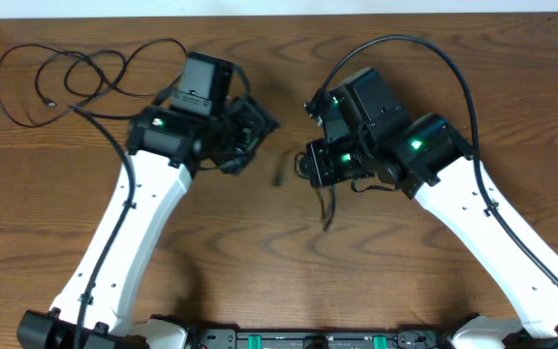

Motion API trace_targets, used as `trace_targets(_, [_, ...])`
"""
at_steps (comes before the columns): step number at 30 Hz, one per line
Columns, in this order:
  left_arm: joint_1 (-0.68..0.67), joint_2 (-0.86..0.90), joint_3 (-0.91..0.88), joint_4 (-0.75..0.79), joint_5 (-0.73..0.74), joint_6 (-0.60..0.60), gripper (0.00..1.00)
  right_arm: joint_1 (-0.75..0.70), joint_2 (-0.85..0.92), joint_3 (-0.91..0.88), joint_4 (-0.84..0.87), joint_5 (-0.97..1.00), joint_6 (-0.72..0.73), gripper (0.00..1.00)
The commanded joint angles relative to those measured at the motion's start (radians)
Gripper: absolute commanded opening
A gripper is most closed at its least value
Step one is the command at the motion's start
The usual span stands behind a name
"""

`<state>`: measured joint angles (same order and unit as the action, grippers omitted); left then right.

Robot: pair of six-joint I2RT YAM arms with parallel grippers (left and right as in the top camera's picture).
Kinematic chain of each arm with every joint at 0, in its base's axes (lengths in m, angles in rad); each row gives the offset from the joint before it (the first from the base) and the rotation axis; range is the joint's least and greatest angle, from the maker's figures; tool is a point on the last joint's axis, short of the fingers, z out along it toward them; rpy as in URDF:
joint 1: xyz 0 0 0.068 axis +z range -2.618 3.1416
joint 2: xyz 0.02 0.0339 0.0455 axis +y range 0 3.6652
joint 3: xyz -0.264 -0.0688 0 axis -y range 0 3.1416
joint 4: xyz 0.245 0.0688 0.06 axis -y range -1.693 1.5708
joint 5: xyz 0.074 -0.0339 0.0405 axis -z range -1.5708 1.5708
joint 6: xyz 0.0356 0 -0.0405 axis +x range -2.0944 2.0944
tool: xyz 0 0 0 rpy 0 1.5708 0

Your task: Untangle cables

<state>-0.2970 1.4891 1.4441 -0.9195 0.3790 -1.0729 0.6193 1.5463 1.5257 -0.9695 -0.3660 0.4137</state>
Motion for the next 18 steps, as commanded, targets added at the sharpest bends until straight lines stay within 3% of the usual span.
trace_targets(1, [0.058,0.007,0.000,-0.043,-0.032,0.011,0.68,0.003,-0.002,0.019,0.042,0.023,0.088,0.01])
trace_targets(7, [0.175,0.006,0.000,-0.129,-0.033,0.178,0.68,0.041,0.035,0.019,0.175,-0.064,0.142,0.01])
trace_targets(12, [0.302,0.006,0.000,-0.223,-0.035,0.190,0.71,0.097,0.122,0.019,0.286,-0.109,0.231,0.01])
trace_targets(14, [0.365,0.006,0.000,-0.263,-0.053,0.189,0.71,0.118,0.166,0.019,0.323,-0.152,0.235,0.13])
trace_targets(16, [0.423,0.006,0.000,-0.295,-0.058,0.190,0.72,0.135,0.203,0.019,0.343,-0.190,0.237,0.17])
trace_targets(18, [0.489,0.006,0.000,-0.332,-0.060,0.190,0.73,0.148,0.238,0.019,0.343,-0.211,0.235,0.31])
